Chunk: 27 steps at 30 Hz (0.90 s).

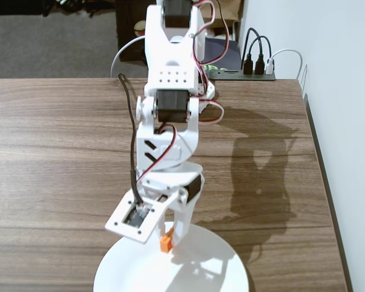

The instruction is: Grasp a lego block and put it on the plate.

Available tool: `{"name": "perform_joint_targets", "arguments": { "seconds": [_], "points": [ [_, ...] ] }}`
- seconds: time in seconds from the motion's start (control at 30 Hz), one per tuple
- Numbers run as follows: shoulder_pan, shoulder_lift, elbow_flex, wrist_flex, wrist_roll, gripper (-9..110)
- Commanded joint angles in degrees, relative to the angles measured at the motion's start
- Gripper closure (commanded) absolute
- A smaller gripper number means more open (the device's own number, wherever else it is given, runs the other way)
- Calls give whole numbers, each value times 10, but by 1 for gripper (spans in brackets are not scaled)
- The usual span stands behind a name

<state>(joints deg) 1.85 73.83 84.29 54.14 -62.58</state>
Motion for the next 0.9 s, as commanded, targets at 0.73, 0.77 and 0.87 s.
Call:
{"name": "perform_joint_targets", "arguments": {
  "seconds": [0.73, 0.77, 0.87],
  "points": [
    [-3, 25, -41, 31, 44, 82],
    [-3, 49, -28, 35, 46, 82],
    [-4, 117, 12, 48, 52, 83]
  ]
}}
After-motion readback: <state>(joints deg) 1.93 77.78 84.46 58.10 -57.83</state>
